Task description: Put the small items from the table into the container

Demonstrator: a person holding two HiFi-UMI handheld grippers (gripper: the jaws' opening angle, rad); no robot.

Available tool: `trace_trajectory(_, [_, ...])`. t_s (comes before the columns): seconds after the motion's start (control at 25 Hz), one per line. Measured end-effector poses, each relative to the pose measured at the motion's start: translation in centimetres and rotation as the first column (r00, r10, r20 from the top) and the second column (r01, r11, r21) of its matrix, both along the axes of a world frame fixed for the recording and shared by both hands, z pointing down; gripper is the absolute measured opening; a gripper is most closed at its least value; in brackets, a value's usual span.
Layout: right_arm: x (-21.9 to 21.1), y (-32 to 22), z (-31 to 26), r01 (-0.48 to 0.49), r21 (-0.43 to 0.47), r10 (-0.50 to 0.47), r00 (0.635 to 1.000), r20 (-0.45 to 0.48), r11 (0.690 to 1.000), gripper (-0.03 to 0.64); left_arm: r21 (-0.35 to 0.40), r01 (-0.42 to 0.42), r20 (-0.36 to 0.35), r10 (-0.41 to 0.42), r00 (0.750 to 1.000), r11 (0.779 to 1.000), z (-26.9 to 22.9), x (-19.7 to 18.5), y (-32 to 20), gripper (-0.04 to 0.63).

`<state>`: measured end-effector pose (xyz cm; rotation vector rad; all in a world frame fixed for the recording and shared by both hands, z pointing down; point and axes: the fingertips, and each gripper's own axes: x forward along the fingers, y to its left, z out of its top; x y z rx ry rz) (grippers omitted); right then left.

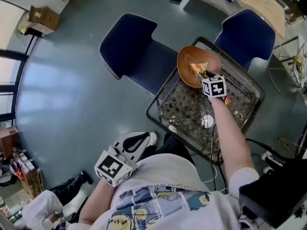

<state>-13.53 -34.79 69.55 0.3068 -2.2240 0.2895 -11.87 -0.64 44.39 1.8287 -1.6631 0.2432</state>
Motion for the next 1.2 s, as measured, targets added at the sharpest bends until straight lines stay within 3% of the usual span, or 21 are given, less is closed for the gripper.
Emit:
trace_trajectory(0.28, [-1.1,-0.7,3.2,0.052,-0.046,-0.055,0.996,-0.068,0.998,0.146,-0.008,0.071,-0.004,-0.071,0.997,0.997,0.1,0.1,0.5,0.011])
trace_trajectory(0.52, [-0.9,0.3,2.3,0.055,-0.037,-0.057,0.997,-0.046,0.998,0.167,0.007,0.086,-0.01,-0.086,0.996,0.996,-0.2,-0.1,1.7,0.009])
trace_trajectory(0.88, [4.4,4.9,-4.2,-0.007,0.009,0.007,0.997,0.072,1.0,0.167,0.067,-0.031,-0.021,0.032,0.999,0.997,-1.7,1.5,2.6,0.009])
trace_trajectory(1.2, [12.7,11.8,-7.9,-0.086,0.024,0.082,0.988,0.129,0.996,0.167,0.118,-0.185,-0.024,0.189,0.982,0.976,-1.8,4.8,2.6,0.009])
